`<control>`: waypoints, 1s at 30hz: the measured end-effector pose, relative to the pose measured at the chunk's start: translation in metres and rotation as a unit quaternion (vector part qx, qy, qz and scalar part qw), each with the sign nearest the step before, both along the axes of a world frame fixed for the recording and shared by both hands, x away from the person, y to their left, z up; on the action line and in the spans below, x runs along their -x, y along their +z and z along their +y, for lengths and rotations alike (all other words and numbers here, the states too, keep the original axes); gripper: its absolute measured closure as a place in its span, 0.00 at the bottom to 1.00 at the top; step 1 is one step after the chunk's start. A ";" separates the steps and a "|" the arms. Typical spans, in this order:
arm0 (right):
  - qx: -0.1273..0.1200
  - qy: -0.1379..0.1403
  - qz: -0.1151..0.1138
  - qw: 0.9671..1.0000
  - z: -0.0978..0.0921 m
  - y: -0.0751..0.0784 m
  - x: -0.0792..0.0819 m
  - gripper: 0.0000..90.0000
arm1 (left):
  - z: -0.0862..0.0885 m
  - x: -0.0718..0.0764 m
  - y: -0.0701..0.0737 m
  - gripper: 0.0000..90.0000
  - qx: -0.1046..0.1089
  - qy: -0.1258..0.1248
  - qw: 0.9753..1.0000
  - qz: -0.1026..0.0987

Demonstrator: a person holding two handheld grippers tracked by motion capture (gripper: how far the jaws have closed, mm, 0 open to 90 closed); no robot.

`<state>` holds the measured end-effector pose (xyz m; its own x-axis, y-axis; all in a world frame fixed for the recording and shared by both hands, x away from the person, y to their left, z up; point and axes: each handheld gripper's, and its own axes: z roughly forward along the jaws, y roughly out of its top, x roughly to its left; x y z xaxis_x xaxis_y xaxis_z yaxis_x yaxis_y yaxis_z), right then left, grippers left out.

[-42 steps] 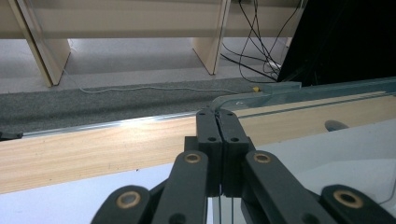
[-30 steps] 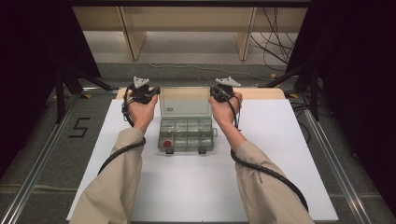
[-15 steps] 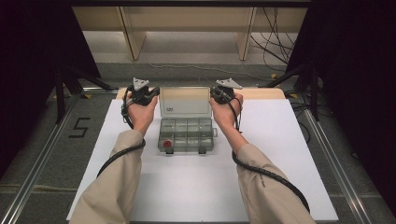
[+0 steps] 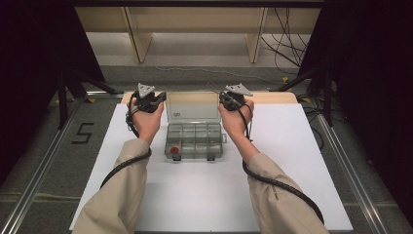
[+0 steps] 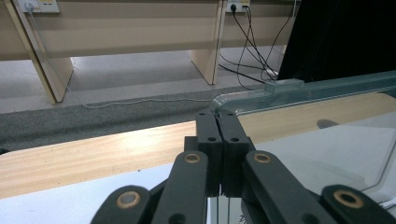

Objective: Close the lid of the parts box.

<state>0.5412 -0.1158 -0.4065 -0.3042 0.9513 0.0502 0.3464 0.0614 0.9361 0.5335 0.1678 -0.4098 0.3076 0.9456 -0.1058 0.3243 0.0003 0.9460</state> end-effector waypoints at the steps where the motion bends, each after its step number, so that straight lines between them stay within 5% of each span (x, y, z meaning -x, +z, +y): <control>1: -0.003 0.000 0.000 1.000 0.000 0.000 0.001 0.98 | 0.000 0.000 0.000 0.99 0.000 0.000 1.000 -0.001; 30: -0.006 0.001 -0.024 1.000 0.000 -0.003 0.018 0.98 | -0.002 0.020 -0.003 0.99 -0.006 0.003 1.000 -0.029</control>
